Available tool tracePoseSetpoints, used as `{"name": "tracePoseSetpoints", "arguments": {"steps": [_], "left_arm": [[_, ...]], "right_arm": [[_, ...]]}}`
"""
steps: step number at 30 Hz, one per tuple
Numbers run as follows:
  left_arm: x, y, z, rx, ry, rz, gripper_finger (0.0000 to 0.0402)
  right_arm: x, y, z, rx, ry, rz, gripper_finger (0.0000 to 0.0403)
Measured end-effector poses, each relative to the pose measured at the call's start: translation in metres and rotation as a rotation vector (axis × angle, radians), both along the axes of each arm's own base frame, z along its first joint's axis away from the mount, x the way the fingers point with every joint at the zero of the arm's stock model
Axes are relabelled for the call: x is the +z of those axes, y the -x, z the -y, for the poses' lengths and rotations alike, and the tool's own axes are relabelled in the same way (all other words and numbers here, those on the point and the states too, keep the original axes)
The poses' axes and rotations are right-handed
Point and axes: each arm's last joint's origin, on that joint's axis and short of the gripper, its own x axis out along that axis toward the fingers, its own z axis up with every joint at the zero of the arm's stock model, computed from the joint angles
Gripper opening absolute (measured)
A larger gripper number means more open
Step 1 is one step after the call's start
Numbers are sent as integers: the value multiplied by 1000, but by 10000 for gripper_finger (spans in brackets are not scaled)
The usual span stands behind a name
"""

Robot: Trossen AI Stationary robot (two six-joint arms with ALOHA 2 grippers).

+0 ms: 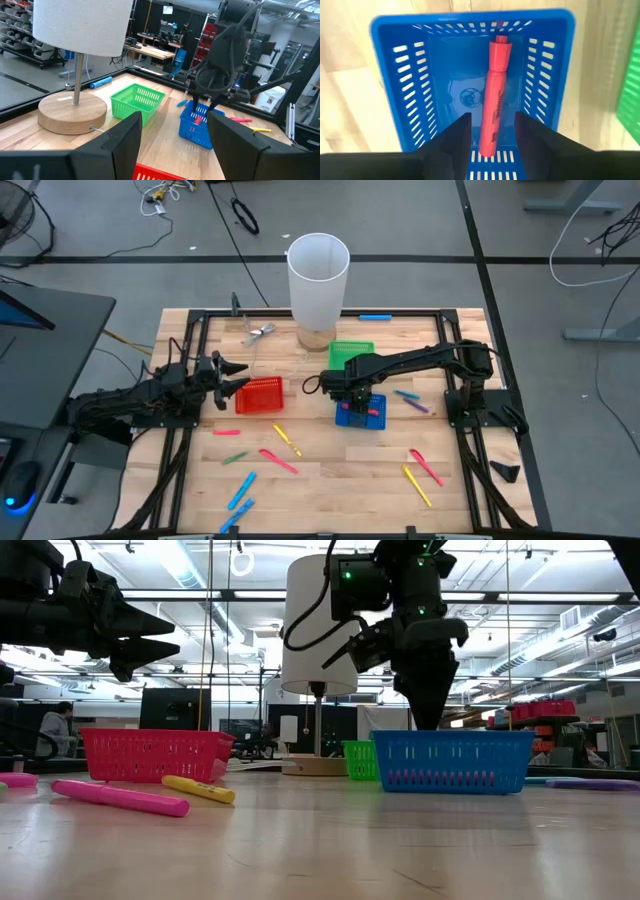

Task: Pick & Place Markers
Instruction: Put the top blue highlighter into the blue bin

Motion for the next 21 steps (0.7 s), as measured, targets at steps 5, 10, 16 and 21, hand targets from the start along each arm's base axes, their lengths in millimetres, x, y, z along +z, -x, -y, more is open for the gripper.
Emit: {"name": "tracePoseSetpoints", "arguments": {"steps": [5,10,16,21], "left_arm": [[0,0,0,0,0,0,232],[0,0,0,0,0,0,232],[0,0,0,0,0,0,232],[0,0,0,0,0,0,232]], "right_arm": [[26,-2,5,21,3,69,155],[48,7,12,22,9,124,155],[76,27,20,67,20,165,155],[97,47,28,103,34,214,155]]}}
